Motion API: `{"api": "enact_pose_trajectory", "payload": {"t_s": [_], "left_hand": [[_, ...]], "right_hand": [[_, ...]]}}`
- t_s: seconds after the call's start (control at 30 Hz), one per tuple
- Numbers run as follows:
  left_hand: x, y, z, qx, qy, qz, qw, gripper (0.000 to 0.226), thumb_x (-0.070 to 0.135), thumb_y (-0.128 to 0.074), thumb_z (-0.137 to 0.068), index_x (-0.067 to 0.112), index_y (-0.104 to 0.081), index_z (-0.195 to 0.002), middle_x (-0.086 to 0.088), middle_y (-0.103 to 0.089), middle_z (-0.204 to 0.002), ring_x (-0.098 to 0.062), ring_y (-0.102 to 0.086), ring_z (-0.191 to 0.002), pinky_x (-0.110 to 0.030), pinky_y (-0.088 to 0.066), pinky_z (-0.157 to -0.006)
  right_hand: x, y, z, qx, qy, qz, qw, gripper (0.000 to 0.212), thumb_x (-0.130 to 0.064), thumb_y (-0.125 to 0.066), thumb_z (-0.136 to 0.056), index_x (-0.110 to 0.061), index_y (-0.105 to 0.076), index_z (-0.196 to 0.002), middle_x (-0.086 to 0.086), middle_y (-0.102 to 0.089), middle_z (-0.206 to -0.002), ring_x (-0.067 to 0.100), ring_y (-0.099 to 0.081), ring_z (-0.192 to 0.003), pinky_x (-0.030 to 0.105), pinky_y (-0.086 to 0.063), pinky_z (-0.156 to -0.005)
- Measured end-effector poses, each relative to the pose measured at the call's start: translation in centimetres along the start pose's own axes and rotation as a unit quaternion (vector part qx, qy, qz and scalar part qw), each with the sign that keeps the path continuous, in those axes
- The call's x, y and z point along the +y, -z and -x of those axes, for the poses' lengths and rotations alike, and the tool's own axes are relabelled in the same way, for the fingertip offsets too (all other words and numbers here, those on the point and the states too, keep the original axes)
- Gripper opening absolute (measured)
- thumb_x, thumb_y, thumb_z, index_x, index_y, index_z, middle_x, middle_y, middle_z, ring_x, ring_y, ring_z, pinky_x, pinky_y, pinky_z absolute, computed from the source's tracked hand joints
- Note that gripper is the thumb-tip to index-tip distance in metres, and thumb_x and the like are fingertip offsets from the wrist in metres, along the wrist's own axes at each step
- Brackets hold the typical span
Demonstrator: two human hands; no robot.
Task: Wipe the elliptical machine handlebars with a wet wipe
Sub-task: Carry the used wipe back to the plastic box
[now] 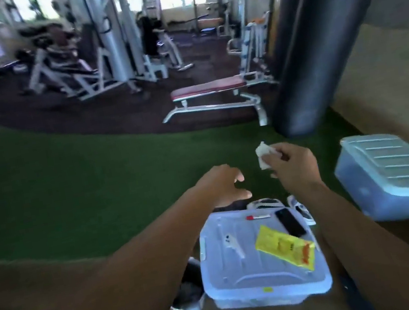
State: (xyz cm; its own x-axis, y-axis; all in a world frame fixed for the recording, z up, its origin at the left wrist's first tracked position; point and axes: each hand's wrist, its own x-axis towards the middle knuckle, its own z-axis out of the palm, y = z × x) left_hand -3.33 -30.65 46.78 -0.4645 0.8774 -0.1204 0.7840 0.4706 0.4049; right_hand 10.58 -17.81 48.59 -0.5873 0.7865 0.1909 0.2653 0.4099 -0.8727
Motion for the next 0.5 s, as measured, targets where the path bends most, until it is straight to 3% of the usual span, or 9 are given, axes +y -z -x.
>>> {"api": "enact_pose_trajectory", "payload": {"t_s": [0.23, 0.3, 0.37, 0.5], "left_hand": [[-16.6, -2.1, 2.5, -0.013, 0.185, 0.038, 0.982, 0.061, 0.052, -0.071, -0.088, 0.020, -0.060, -0.138, -0.004, -0.063, -0.135, -0.023, -0.061, -0.119, -0.042, -0.052, -0.099], [-19.8, -3.3, 2.6, -0.020, 0.227, 0.040, 0.973, 0.061, 0.053, -0.072, -0.086, 0.020, -0.061, -0.136, -0.004, -0.064, -0.132, -0.023, -0.062, -0.117, -0.041, -0.052, -0.098], [-22.5, -4.8, 2.4, -0.031, 0.262, 0.039, 0.964, 0.060, 0.055, -0.073, -0.085, 0.022, -0.062, -0.135, -0.003, -0.064, -0.130, -0.024, -0.061, -0.117, -0.039, -0.051, -0.097], [-26.1, -8.4, 2.3, -0.056, 0.307, 0.055, 0.949, 0.060, 0.056, -0.073, -0.084, 0.024, -0.063, -0.133, -0.002, -0.064, -0.133, -0.024, -0.060, -0.121, -0.038, -0.050, -0.100]], "right_hand": [[1.5, -17.7, -2.4, -0.189, -0.005, -0.011, 0.982, 0.009, -0.041, -0.067, -0.080, -0.034, -0.073, -0.078, -0.007, -0.072, -0.072, 0.018, -0.071, -0.071, 0.047, -0.062, -0.072], [3.0, -21.3, -2.5, -0.228, 0.008, 0.008, 0.974, 0.011, -0.040, -0.067, -0.084, -0.031, -0.071, -0.080, -0.009, -0.069, -0.068, 0.016, -0.066, -0.065, 0.037, -0.058, -0.066], [5.3, -24.4, -2.7, -0.258, 0.017, 0.041, 0.965, 0.016, -0.034, -0.068, -0.087, -0.024, -0.071, -0.075, -0.008, -0.065, -0.063, 0.013, -0.059, -0.061, 0.028, -0.044, -0.060], [10.3, -28.9, -2.6, -0.361, 0.001, 0.134, 0.923, 0.014, -0.028, -0.068, -0.085, -0.023, -0.075, -0.096, -0.003, -0.072, -0.086, 0.017, -0.064, -0.081, 0.019, -0.039, -0.058]]}}
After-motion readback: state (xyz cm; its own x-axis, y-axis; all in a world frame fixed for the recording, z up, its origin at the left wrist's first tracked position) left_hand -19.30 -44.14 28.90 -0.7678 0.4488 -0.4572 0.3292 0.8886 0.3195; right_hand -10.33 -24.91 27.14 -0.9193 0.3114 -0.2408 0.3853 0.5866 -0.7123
